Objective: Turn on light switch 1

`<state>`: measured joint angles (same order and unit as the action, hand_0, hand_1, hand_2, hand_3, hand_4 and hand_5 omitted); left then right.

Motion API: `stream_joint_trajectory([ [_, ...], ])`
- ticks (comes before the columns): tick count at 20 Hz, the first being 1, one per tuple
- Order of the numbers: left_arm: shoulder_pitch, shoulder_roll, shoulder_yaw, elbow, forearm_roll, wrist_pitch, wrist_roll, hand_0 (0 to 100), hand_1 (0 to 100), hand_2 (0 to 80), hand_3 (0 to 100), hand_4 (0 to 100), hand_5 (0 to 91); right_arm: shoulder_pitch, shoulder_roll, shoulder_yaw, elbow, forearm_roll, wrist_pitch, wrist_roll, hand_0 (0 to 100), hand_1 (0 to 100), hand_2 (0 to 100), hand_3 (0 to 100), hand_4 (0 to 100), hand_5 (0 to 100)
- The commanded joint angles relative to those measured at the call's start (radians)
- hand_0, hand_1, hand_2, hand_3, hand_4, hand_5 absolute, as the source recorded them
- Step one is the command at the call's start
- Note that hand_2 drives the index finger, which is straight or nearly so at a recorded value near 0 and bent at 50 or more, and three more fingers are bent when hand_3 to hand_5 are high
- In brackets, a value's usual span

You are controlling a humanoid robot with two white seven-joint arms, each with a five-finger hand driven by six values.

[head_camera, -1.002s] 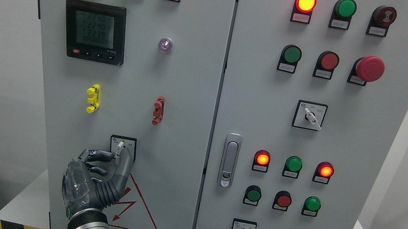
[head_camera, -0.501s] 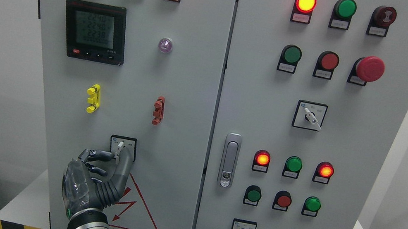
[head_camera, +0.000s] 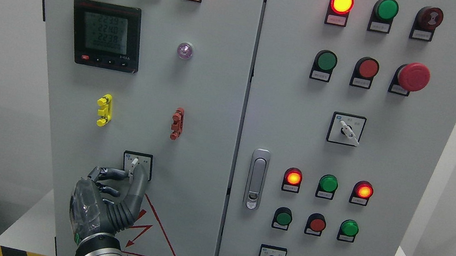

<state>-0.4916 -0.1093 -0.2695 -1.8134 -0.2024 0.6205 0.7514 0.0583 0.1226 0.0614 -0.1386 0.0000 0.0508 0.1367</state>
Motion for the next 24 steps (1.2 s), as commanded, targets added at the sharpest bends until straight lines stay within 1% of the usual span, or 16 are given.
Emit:
stream_joint_trajectory([
  [1,0.001,0.0,-0.005,0.0,0.0,-0.001,-0.001,23,50,55.4,56,74,70.0,0.0,0.0,0.0,-0.001,-0.018,0.0,0.0,12,39,0,0,0,0],
  [24,-0.008,0.0,-0.013,0.011,0.0,0.001,0.0,24,49,55.2,56,74,70.2,0.0,0.0,0.0,0.001,-0.017,0.0,0.0,12,39,0,0,0,0],
])
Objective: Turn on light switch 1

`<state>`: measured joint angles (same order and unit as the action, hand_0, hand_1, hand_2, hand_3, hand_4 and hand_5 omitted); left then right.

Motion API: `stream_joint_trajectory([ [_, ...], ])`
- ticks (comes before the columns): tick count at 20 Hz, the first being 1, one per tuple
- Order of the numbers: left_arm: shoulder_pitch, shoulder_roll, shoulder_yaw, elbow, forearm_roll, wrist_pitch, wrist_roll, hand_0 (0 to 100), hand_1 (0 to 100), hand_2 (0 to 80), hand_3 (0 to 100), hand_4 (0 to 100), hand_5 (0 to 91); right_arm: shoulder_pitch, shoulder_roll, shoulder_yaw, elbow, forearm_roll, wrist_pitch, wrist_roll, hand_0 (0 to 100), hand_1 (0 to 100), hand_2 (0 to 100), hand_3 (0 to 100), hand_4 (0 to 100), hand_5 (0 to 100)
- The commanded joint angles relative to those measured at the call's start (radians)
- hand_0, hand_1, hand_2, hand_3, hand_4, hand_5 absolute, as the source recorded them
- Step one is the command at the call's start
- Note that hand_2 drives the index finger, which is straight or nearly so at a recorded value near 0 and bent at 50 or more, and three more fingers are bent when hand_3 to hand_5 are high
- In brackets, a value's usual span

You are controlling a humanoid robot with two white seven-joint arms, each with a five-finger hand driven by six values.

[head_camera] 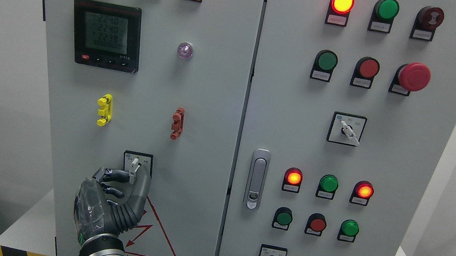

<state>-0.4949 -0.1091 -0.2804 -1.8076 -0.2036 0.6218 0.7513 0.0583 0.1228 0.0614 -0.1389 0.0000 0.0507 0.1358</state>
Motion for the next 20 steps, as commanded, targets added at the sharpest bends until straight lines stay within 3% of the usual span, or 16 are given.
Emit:
stream_joint_trajectory([
  [1,-0.007,0.0,-0.002,0.008,0.001,-0.001,0.0,24,49,55.2,56,74,70.3,0.0,0.0,0.0,0.001,-0.018,0.0,0.002,12,39,0,0,0,0],
  [20,-0.008,0.0,-0.002,0.017,0.001,-0.001,0.0,25,45,56.6,57,75,70.5,0.0,0.0,0.0,0.001,-0.017,0.0,0.001,12,39,0,0,0,0],
])
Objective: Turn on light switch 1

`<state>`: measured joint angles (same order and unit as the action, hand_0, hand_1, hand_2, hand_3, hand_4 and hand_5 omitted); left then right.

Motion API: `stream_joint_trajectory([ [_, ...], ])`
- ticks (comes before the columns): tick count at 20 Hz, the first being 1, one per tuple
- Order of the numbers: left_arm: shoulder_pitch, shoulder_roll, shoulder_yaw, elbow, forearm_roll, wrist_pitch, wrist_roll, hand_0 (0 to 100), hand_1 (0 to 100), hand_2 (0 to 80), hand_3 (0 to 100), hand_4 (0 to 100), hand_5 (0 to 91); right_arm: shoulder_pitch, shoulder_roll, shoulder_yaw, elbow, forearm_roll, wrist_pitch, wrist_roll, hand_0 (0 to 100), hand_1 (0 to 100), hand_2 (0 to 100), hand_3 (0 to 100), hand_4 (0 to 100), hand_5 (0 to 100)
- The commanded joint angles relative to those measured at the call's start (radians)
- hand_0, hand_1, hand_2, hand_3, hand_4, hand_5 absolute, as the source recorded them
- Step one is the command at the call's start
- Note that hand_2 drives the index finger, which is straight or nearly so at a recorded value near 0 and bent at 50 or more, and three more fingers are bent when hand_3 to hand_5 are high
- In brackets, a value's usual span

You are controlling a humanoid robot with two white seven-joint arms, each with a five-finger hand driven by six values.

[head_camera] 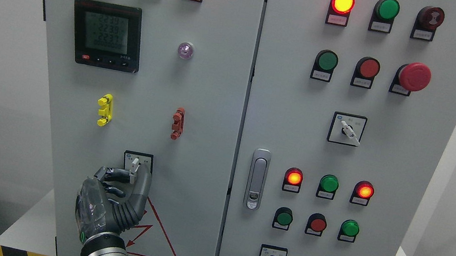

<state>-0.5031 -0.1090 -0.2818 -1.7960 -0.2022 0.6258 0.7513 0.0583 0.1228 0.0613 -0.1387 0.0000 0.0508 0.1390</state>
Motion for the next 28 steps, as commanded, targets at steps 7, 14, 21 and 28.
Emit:
stream_joint_trajectory([
  [7,0.0,0.0,0.0,0.006,0.0,-0.005,0.0,32,41,57.2,57,75,70.7,0.0,0.0,0.0,-0.001,-0.017,0.0,-0.003,12,39,0,0,0,0],
  [14,0.0,0.0,0.0,0.006,0.0,-0.005,0.0,36,39,57.4,58,75,70.7,0.0,0.0,0.0,0.001,-0.018,0.0,-0.002,12,39,0,0,0,0],
  [21,0.0,0.0,0.0,0.013,-0.002,-0.005,0.0,38,38,57.9,58,76,71.0,0.0,0.0,0.0,-0.001,-0.018,0.0,-0.003,12,39,0,0,0,0],
  [28,-0.003,0.0,-0.002,0.015,-0.003,0.005,-0.001,38,39,58.4,59,76,71.1,0.0,0.0,0.0,-0.001,-0.018,0.0,-0.003,12,39,0,0,0,0],
])
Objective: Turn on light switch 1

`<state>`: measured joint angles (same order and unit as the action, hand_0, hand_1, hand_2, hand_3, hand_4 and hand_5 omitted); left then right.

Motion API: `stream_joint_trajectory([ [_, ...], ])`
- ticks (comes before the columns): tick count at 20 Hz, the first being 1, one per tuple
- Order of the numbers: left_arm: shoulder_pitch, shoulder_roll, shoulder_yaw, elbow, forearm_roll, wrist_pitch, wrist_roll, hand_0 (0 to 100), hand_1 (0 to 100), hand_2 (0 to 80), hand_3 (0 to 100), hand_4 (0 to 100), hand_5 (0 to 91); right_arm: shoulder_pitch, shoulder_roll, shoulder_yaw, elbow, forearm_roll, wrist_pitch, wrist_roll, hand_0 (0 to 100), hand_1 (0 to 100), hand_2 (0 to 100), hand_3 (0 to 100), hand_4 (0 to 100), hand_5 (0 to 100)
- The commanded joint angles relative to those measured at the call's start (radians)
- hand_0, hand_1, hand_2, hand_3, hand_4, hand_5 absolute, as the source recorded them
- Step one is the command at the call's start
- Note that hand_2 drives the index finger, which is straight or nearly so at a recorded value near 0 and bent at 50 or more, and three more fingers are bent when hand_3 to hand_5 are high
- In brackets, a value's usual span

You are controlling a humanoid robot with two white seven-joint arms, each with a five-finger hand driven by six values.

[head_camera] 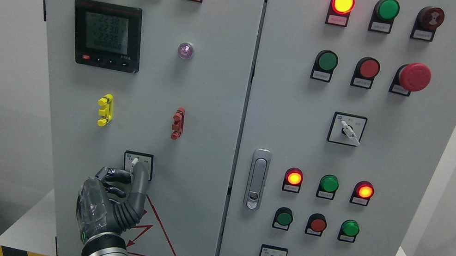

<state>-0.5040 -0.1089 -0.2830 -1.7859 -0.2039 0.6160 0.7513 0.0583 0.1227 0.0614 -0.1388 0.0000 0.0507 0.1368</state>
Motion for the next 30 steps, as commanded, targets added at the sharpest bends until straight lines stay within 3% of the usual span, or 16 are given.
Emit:
stream_joint_trajectory([
  [1,-0.005,0.0,-0.001,0.005,0.0,0.014,-0.001,38,39,58.5,59,76,71.0,0.0,0.0,0.0,-0.001,-0.018,0.0,0.0,12,39,0,0,0,0],
  [30,-0.008,0.0,0.001,0.01,0.003,0.011,-0.003,49,24,61.1,62,77,72.4,0.0,0.0,0.0,0.001,-0.017,0.0,0.0,12,39,0,0,0,0],
])
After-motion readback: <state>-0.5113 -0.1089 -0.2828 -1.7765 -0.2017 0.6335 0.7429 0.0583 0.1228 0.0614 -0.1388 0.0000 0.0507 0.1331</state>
